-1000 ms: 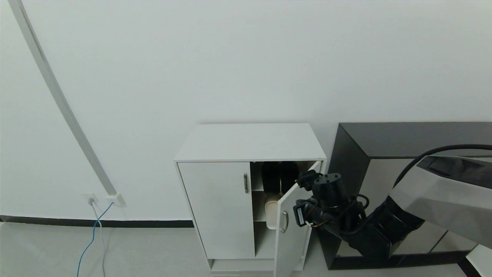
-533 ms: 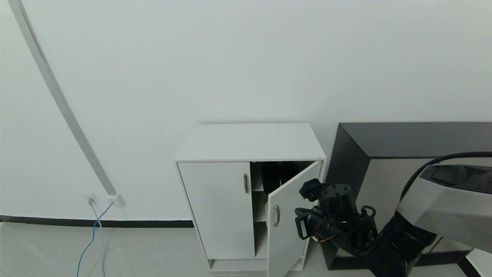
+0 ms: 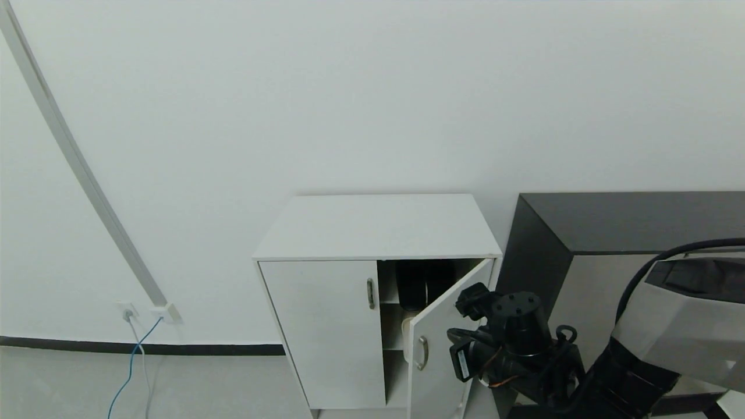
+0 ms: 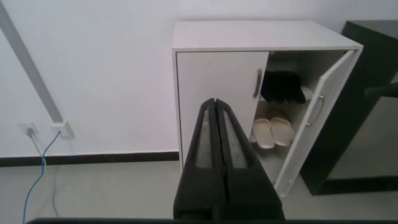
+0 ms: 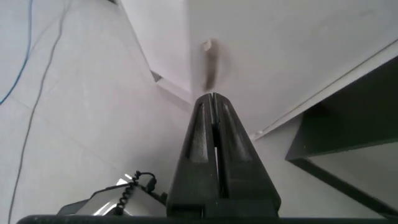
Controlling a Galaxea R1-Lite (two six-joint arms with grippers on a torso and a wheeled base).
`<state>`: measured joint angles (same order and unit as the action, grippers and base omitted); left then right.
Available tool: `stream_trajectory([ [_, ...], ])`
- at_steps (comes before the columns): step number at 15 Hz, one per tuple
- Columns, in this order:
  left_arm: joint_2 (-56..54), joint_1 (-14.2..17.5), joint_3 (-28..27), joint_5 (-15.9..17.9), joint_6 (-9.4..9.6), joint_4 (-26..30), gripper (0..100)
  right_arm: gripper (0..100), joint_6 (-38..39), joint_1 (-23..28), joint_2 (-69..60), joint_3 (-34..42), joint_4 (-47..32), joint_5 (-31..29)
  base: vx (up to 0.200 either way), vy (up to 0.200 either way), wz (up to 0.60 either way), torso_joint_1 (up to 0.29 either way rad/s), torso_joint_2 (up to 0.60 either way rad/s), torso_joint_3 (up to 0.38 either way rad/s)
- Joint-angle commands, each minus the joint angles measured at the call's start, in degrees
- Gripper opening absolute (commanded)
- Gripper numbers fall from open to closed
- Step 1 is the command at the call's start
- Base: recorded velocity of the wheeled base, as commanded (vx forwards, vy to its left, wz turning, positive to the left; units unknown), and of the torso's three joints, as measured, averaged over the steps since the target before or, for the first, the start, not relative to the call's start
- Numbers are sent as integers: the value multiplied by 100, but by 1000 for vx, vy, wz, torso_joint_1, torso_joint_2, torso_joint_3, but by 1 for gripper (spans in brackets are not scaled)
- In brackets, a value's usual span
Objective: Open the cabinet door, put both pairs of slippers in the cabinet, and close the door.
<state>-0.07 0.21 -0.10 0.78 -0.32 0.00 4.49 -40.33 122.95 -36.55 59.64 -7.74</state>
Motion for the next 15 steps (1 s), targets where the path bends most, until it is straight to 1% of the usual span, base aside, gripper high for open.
stream_trajectory([
  [1,7,-3,1,1,-3,0,0,0,0,-2,36,-54,-5,1,0,0,0,0,0,0],
  [4,7,6,1,1,-3,0,0,0,0,25,264,-344,-22,1,0,0,0,0,0,0],
  [11,7,6,1,1,-3,0,0,0,0,280,1213,-1548,-66,1,0,0,0,0,0,0],
  [15,7,-3,1,1,-3,0,0,0,0,385,1618,-2260,-356,1,0,0,0,0,0,0],
])
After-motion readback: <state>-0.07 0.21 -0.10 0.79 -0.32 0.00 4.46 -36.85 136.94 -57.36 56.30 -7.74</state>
